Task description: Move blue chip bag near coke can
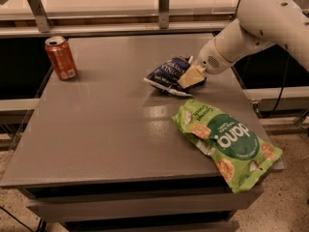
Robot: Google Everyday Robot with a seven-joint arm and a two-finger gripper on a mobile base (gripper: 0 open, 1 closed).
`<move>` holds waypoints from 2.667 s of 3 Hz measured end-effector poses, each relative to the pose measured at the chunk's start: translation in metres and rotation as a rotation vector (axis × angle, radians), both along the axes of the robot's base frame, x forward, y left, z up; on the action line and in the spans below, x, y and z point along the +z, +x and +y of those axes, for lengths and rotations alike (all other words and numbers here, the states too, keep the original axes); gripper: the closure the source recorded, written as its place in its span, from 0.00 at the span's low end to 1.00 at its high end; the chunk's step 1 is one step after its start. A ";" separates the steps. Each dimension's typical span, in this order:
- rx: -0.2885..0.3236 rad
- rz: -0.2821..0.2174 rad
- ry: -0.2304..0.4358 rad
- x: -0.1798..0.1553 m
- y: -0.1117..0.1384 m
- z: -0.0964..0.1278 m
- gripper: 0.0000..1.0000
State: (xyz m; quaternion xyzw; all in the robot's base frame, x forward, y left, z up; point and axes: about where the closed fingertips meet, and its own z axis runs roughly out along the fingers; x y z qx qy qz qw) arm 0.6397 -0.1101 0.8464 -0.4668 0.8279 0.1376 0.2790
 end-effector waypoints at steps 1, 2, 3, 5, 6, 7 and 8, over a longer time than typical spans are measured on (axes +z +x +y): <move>0.089 -0.062 0.065 0.017 0.026 0.051 1.00; 0.193 -0.126 0.139 0.032 0.057 0.112 1.00; 0.271 -0.163 0.191 0.044 0.064 0.149 1.00; 0.384 -0.155 0.214 0.041 0.053 0.199 1.00; 0.415 -0.148 0.217 0.038 0.050 0.217 0.82; 0.437 -0.140 0.231 0.037 0.048 0.233 0.58; 0.451 -0.135 0.241 0.036 0.047 0.245 0.35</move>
Offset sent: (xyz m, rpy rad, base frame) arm 0.0915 0.1819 0.0554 0.2301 -0.2115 0.3142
